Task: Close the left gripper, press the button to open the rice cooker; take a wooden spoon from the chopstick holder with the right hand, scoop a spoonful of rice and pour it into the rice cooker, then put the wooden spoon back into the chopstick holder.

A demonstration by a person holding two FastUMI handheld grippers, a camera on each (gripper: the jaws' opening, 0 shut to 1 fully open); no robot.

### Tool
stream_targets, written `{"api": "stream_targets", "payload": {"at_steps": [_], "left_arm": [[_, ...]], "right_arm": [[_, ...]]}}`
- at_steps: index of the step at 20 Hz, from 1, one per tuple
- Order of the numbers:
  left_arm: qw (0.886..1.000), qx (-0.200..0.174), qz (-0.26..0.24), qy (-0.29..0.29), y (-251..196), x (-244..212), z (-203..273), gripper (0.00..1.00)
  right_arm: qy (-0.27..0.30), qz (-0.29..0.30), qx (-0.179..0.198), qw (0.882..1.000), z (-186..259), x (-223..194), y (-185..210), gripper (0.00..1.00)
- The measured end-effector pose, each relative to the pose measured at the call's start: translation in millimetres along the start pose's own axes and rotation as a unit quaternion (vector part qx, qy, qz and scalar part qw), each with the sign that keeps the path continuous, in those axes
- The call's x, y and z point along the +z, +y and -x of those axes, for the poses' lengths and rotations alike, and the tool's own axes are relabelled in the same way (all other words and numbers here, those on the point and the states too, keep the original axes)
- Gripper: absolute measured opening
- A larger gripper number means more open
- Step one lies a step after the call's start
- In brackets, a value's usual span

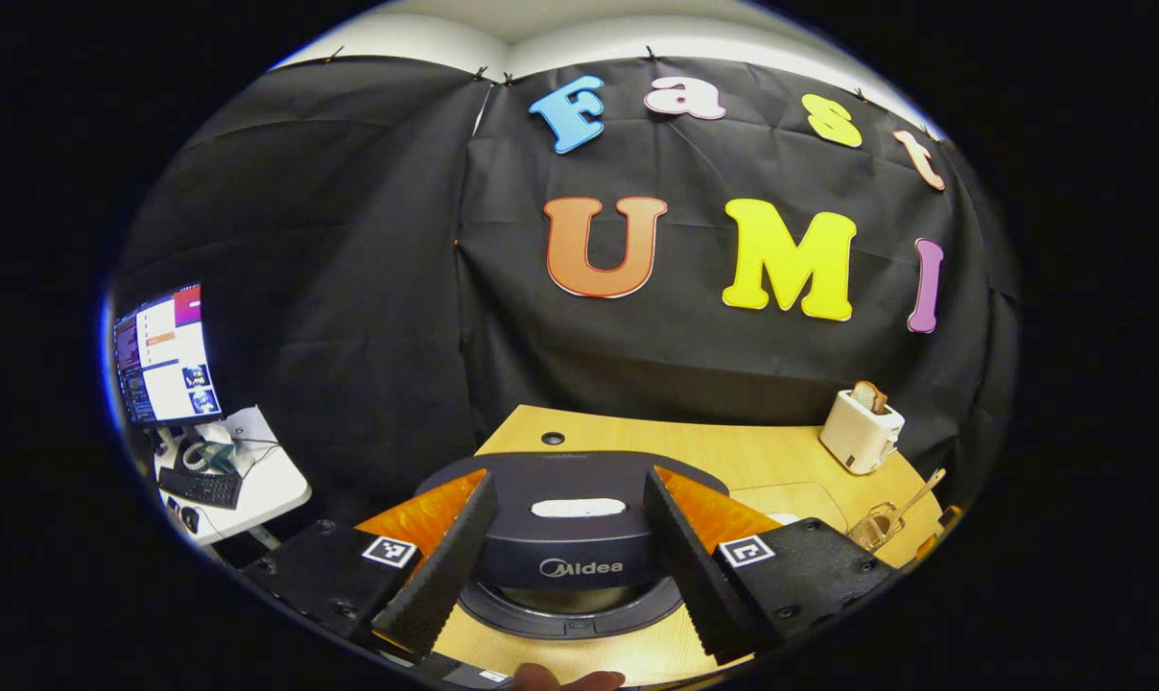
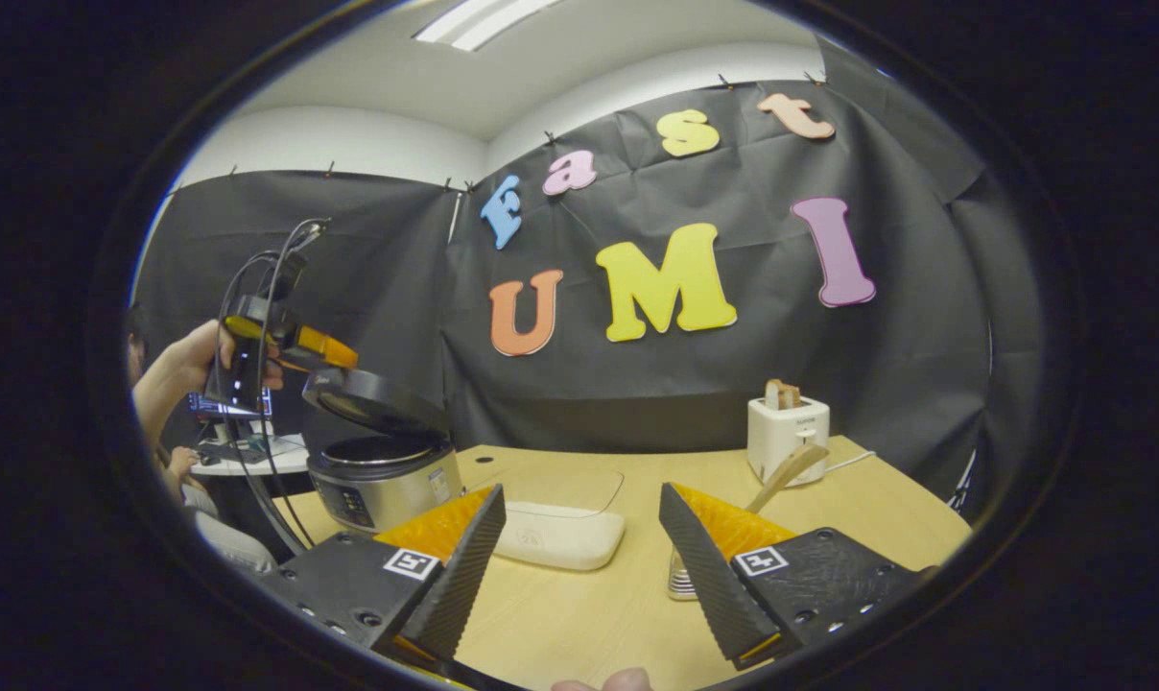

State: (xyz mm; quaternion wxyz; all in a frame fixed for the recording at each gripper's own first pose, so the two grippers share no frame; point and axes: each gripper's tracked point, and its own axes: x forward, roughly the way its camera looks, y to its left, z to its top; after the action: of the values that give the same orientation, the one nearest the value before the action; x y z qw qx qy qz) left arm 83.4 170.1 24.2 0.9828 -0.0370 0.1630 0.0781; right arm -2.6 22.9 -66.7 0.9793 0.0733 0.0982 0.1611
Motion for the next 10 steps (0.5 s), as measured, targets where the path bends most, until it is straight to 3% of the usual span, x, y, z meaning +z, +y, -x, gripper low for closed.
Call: {"api": "stream_targets", "payload": {"at_steps": [1,3,10], "left_arm": [[1.0,0.004,0.002,-0.006,0,-12,3,0.98],[1.0,0.008,0.0,-0.021,-1,-30,7,0.98],[1.0,0.013,0.011,-0.025,0,-68,6,0.98]], "right_arm": [[0.001,0.003,-0.003,1.0,2,-1,-1,0.91],[0.004,0.011,-0.014,1.0,7,-4,-9,0.95],[0.009,0.005,-0.039,0.999,13,-8,-19,0.95]]}}
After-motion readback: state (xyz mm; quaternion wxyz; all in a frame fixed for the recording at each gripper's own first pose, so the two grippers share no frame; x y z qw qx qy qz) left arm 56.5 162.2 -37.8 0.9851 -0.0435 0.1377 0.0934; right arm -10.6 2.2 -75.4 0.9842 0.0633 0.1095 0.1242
